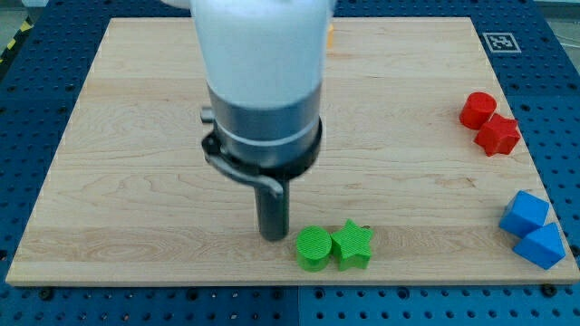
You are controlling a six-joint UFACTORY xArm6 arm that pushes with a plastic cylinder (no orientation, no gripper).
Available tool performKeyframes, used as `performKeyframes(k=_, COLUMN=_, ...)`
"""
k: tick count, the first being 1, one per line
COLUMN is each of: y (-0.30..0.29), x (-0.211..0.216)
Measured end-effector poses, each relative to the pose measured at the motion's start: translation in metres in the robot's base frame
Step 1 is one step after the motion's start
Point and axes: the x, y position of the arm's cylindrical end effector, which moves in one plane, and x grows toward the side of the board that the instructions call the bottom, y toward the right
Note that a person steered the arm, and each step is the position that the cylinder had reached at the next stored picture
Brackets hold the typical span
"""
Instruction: Point your arm vertically to the top of the green blocks
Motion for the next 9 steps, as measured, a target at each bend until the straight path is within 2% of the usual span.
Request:
performKeyframes(k=1, y=-0.005, x=-0.032)
performKeyframes(k=4, y=-0.003, x=-0.085)
performKeyframes(k=7, y=0.045, x=-0.096)
performKeyframes(k=9, y=0.053, x=-0.096)
